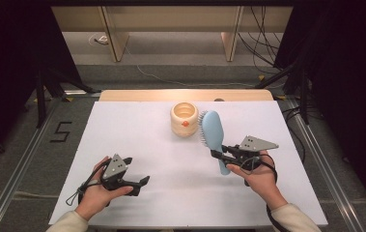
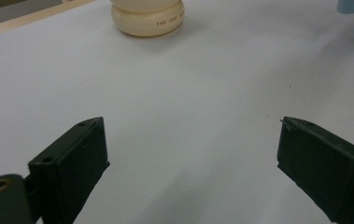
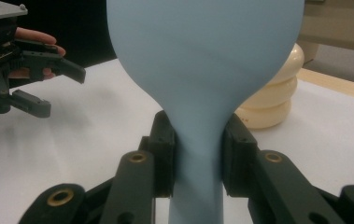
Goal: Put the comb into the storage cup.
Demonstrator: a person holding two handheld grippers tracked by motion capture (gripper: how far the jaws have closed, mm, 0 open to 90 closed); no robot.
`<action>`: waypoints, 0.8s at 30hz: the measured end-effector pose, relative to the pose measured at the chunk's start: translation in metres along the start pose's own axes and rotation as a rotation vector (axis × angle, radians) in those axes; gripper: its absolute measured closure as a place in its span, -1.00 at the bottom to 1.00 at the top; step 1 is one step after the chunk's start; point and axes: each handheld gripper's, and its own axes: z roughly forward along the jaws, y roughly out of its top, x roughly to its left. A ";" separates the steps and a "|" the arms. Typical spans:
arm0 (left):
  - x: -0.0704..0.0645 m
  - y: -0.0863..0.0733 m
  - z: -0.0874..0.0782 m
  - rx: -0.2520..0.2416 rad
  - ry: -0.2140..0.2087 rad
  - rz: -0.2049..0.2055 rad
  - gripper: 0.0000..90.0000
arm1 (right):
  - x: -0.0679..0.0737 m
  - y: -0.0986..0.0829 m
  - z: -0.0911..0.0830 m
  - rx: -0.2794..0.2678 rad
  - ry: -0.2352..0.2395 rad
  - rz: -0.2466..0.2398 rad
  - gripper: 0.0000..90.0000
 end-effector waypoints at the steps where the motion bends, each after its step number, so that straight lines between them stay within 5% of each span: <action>1: 0.000 0.000 0.000 0.000 0.000 0.000 -0.82 | 0.000 0.000 0.001 -0.004 0.000 0.005 0.56; 24: -0.004 0.005 0.001 -0.038 -0.037 -0.027 -0.85 | 0.015 0.009 0.021 -0.037 0.026 0.007 0.56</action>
